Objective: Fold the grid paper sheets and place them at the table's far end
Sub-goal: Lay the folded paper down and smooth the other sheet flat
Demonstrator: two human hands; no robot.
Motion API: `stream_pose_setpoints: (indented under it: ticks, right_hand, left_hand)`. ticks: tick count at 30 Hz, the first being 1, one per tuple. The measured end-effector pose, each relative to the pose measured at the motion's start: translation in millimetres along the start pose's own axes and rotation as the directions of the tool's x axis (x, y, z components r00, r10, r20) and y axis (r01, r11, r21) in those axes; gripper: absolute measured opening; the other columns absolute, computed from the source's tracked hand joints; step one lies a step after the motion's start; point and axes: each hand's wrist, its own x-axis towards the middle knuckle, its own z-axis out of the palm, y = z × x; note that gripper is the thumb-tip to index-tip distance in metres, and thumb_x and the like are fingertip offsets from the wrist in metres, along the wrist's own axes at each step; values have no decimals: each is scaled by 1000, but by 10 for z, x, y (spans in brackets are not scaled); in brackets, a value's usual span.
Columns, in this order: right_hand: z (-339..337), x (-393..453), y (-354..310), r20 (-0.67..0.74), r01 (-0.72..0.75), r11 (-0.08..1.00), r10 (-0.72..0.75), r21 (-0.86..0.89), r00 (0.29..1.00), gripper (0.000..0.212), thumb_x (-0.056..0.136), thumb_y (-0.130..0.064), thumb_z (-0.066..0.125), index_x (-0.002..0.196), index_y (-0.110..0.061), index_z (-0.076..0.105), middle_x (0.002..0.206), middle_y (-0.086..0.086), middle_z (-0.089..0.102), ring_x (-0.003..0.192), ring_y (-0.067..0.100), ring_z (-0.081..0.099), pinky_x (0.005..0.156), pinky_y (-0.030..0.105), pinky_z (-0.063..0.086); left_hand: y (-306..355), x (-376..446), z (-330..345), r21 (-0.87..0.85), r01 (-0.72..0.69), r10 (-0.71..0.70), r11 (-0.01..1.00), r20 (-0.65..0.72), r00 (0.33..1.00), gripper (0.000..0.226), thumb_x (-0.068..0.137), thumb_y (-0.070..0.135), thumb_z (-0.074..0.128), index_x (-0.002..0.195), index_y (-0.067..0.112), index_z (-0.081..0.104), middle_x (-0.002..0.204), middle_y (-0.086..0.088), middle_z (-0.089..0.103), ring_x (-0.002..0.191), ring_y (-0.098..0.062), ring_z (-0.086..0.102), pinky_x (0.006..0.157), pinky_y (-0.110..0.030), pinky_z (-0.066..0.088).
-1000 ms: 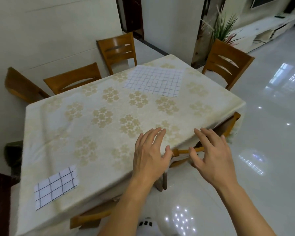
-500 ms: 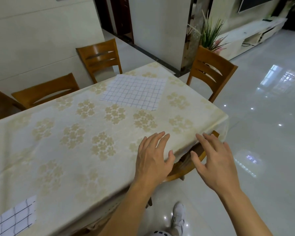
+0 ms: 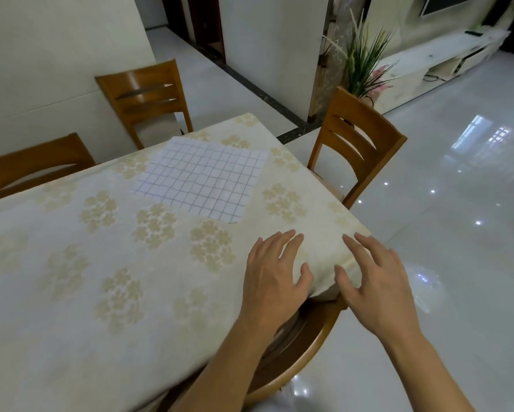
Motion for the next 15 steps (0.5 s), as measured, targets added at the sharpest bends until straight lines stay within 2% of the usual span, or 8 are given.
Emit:
stream_pose_setpoints:
  ticks: [3, 6, 10, 15]
  right_hand:
    - [43, 284, 122, 51, -15, 1000, 15, 4, 999, 55, 91, -48, 57, 143, -31, 49, 150, 0, 47, 138, 27, 41, 116, 54, 30]
    - [115, 565, 267, 94, 29, 999, -31, 22, 995, 55, 92, -51, 52, 144, -32, 48, 151, -1, 46, 138, 26, 41, 115, 52, 29]
    - [170, 955, 532, 155, 102, 992, -112, 67, 982, 60, 91, -56, 40, 144, -32, 47, 151, -1, 46, 136, 26, 45, 111, 50, 39]
    - [196, 1480, 1010, 120, 274, 957, -284, 94, 951, 51, 93, -46, 53, 139, -23, 56, 141, 8, 57, 122, 34, 56, 102, 53, 45]
  left_hand:
    - [35, 220, 153, 14, 14, -14, 1000, -12, 1000, 55, 90, 54, 36, 137, 30, 53, 143, 7, 53, 132, -15, 48, 115, -46, 35]
    - [70, 419, 311, 49, 52, -51, 997, -34, 998, 55, 90, 54, 37, 136, 30, 53, 142, 5, 55, 131, -16, 50, 114, -46, 36]
    - [191, 681, 561, 150, 85, -79, 985, -45, 996, 53, 90, 50, 38, 136, 27, 52, 142, 3, 56, 130, -19, 52, 112, -47, 37]
    - [482, 1044, 940, 236, 213, -205, 948, -58, 977, 51, 93, 48, 40, 138, 28, 51, 145, 4, 53, 133, -17, 49, 117, -41, 26]
